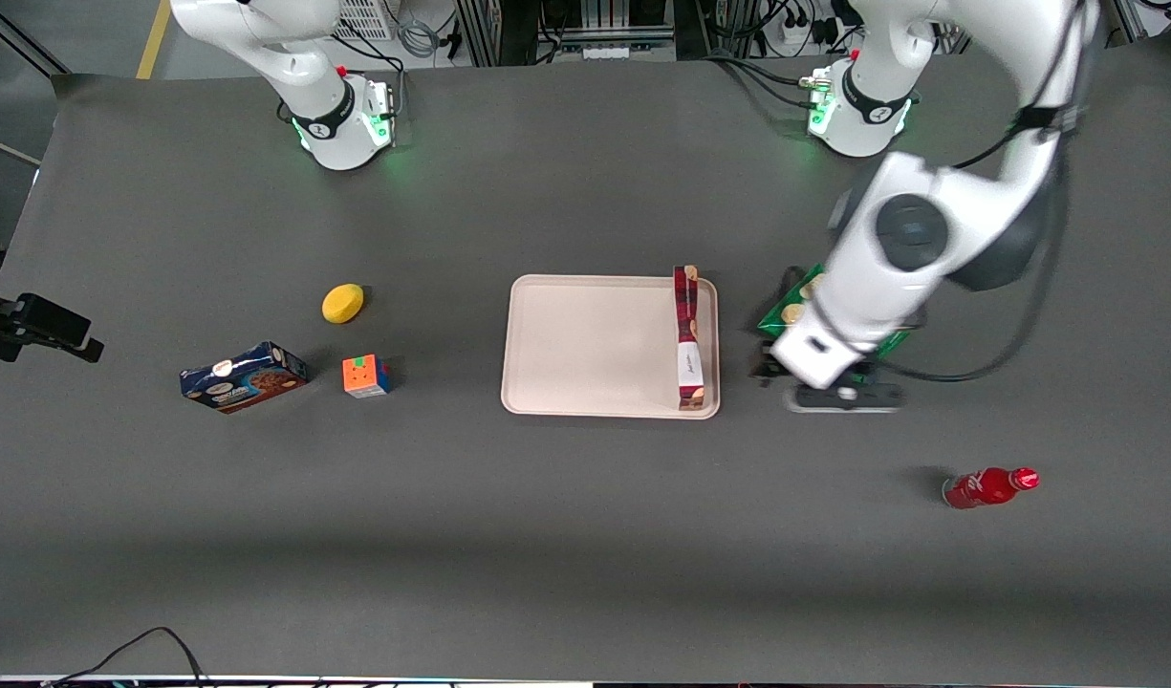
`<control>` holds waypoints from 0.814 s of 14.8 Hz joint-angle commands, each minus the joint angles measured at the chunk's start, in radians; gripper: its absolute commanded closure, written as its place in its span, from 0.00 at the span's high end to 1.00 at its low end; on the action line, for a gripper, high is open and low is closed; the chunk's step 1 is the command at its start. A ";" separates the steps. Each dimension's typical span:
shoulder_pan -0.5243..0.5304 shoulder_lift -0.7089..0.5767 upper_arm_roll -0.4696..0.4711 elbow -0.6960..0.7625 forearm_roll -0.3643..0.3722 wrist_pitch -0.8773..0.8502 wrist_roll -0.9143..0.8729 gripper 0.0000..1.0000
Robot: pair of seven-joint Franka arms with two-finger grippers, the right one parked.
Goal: Place red cookie box on tray
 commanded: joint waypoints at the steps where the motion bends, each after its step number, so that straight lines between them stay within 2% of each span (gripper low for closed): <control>1: 0.007 -0.122 0.131 -0.003 -0.055 -0.099 0.180 1.00; 4: 0.007 -0.192 0.232 0.069 -0.052 -0.277 0.344 1.00; 7: 0.009 -0.226 0.281 0.170 -0.046 -0.452 0.384 1.00; 12: 0.017 -0.324 0.318 0.183 -0.041 -0.544 0.419 1.00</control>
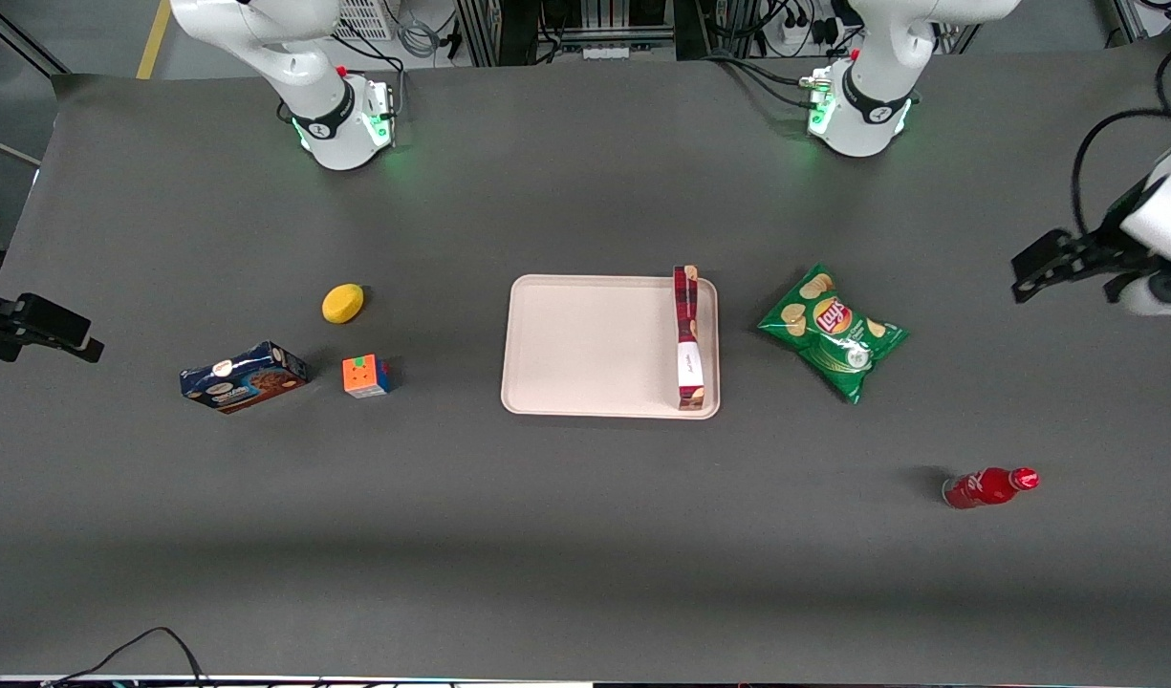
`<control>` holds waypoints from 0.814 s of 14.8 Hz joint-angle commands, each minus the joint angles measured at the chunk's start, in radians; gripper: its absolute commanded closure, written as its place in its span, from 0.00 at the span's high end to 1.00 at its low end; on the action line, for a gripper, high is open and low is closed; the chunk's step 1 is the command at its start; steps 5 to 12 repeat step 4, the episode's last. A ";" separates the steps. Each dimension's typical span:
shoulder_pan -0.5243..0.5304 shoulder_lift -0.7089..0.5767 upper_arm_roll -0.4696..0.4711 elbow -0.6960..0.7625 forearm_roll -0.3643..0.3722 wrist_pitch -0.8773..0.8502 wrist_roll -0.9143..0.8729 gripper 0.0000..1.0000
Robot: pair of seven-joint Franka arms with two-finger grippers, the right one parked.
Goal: Place red cookie box on tray
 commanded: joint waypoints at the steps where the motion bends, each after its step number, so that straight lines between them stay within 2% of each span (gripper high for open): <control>1: -0.003 -0.059 0.014 0.005 -0.001 -0.069 0.041 1.00; 12: -0.003 -0.070 0.025 0.003 0.001 -0.077 0.062 1.00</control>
